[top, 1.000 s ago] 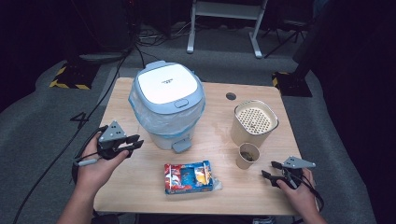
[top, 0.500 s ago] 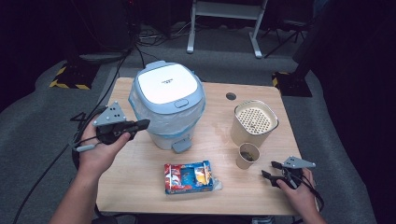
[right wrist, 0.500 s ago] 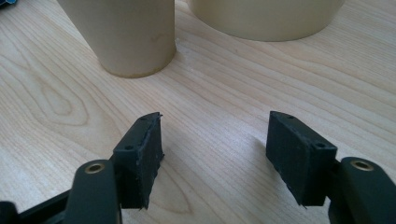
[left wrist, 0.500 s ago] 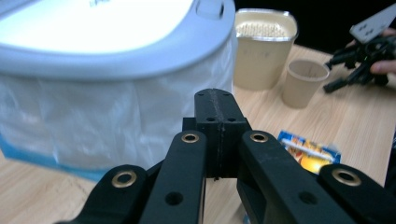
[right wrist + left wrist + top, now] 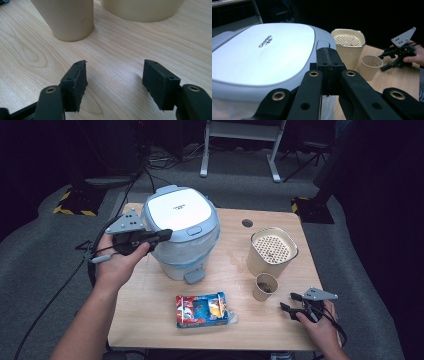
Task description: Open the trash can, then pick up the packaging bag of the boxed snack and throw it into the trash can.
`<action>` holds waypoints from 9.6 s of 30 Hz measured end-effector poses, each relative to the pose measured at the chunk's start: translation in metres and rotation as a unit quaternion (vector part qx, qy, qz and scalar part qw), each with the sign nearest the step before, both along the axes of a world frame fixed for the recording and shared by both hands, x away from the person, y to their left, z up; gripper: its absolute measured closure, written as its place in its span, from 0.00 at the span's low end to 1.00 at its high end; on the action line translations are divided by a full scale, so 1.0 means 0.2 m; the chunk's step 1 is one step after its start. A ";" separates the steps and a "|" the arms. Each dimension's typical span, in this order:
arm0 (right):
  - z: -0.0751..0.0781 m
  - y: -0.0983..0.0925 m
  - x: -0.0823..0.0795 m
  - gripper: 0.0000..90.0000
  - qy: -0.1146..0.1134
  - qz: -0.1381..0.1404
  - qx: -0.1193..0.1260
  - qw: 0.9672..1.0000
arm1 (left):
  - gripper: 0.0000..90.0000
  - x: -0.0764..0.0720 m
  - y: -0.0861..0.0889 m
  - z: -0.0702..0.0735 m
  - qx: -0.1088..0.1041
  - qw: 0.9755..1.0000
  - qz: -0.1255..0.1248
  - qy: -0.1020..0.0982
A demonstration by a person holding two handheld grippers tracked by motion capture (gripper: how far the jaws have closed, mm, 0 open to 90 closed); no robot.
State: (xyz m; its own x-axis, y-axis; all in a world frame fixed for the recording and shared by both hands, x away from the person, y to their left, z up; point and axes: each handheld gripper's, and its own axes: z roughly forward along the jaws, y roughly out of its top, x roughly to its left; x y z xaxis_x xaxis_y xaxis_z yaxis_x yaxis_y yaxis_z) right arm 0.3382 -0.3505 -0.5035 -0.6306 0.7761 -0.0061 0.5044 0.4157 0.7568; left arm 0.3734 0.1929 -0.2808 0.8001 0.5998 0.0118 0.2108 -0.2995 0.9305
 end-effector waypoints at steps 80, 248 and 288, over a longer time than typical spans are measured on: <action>0.00 0.00 0.00 0.41 0.000 0.000 0.001 1.000 | 0.48 -0.08 -0.35 -0.19 0.031 0.996 -0.079 0.028; 0.00 0.00 0.00 0.38 0.001 0.008 0.000 1.000 | 0.86 0.33 -0.02 0.17 -0.134 0.962 0.172 -0.162; 0.00 0.00 0.00 0.37 0.001 0.009 0.000 1.000 | 0.85 0.42 -0.09 0.09 -0.102 0.967 0.181 -0.148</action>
State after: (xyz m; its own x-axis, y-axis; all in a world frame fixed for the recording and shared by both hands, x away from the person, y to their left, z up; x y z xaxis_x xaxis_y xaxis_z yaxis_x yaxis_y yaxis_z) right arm 0.3387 -0.3501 -0.5039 -0.6437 0.7652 -0.0050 0.4982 0.4240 0.7563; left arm 0.4579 0.1747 -0.2632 0.5168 0.8540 0.0598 -0.0170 -0.0597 0.9981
